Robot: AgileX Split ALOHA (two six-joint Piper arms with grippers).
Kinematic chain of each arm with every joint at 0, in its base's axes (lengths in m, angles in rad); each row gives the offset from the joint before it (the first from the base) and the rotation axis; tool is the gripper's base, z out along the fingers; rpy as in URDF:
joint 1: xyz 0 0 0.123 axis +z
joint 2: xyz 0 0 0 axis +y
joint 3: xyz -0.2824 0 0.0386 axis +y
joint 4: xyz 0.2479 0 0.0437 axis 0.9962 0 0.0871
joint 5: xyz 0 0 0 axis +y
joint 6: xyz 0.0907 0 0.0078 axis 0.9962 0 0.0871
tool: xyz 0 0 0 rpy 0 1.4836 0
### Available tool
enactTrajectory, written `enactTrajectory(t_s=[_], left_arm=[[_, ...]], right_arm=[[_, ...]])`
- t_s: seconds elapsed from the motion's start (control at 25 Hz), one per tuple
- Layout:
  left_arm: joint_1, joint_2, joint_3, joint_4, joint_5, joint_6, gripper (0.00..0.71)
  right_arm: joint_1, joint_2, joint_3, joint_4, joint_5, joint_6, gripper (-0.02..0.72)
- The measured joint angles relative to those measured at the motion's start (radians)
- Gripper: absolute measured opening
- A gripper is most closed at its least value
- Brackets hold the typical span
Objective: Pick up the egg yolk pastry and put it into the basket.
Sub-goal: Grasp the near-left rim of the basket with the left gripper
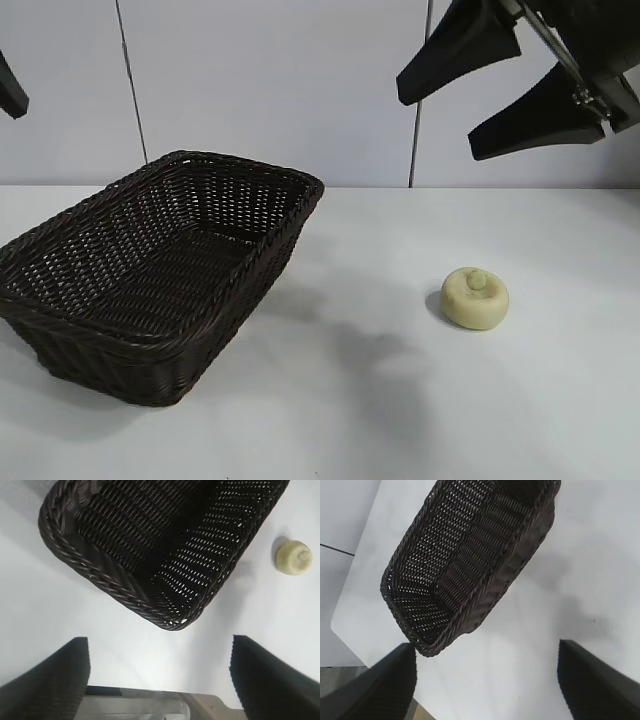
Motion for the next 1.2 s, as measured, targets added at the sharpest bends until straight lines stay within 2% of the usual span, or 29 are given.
enactTrajectory(t_s=[0.2,0.36,0.68,1.04,1.2], left_arm=[[-0.007,0.001,0.153,0.065,-0.147,-0.213,0.561],[-0.007,0.019,0.186,0.156,-0.179,-0.316,0.561],[-0.007,0.17,0.185,0.132,-0.244,-0.33,0.561],[-0.007,0.366,0.184,0.076,-0.396,-0.331,0.561],[0.013,0.439,0.184,0.076,-0.442,-0.331,0.561]], right_arm=[[0.0,0.0,0.0,0.0,0.0,0.0,0.56],[0.0,0.0,0.0,0.0,0.0,0.0,0.56],[0.0,0.0,0.0,0.0,0.0,0.0,0.56],[0.0,0.0,0.0,-0.005,0.0,0.0,0.56],[0.0,0.0,0.0,-0.015,0.004,0.0,0.56]])
